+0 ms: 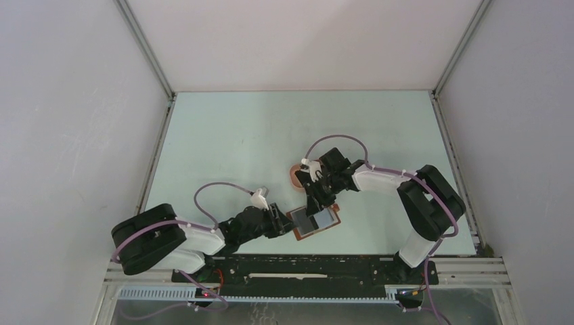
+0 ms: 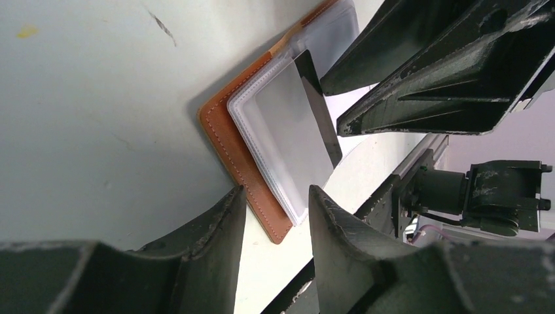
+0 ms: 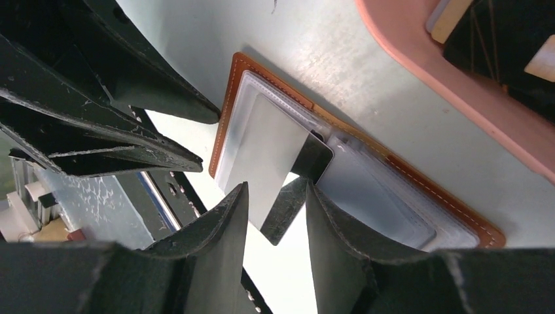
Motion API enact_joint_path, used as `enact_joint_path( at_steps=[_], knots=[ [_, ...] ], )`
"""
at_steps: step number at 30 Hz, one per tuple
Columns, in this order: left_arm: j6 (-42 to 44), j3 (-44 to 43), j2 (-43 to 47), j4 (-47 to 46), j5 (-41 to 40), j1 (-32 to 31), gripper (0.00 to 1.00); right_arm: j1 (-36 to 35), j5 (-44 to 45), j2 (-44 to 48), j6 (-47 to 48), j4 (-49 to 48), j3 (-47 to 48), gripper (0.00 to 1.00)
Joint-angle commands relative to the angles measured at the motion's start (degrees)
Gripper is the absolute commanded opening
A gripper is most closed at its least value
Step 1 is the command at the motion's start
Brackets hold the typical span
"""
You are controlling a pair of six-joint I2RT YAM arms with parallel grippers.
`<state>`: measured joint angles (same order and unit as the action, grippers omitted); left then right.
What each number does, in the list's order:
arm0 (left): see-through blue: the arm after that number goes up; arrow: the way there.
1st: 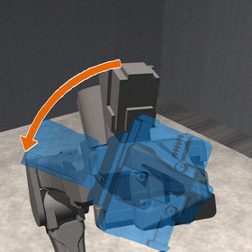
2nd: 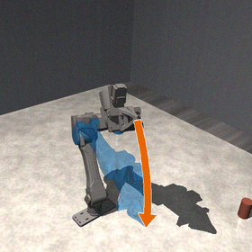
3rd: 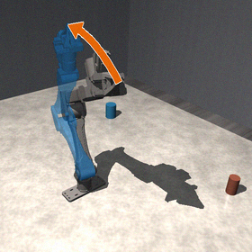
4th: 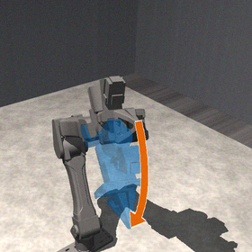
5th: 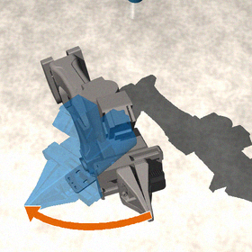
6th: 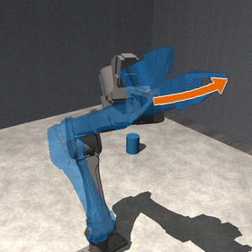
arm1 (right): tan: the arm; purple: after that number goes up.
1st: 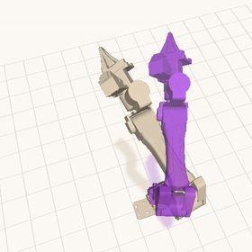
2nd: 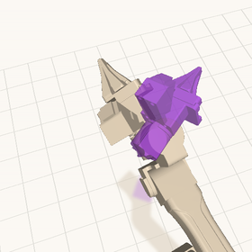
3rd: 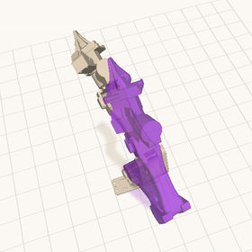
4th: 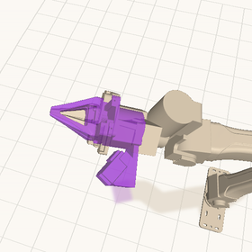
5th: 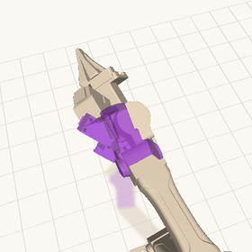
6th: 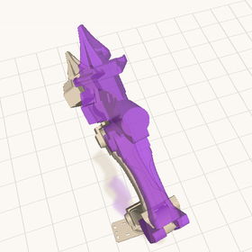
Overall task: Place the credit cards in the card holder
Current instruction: Insert the credit card into the card holder.
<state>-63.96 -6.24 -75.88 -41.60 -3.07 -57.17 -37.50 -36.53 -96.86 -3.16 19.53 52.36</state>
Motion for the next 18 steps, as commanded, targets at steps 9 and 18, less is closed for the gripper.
enact_joint_path(
  at_steps=[9,18],
  knots=[
    [-0.11,-2.04,-2.81,-1.21,0.52,-0.49,0.46,-1.44,-3.34,-2.08,-1.50,-0.13,1.82,0.46],
    [-0.44,-1.57,-3.66,-3.27,0.48,-0.41,0.46,-1.44,-3.52,-0.62,-0.08,0.95,2.29,0.46]
  ],
)
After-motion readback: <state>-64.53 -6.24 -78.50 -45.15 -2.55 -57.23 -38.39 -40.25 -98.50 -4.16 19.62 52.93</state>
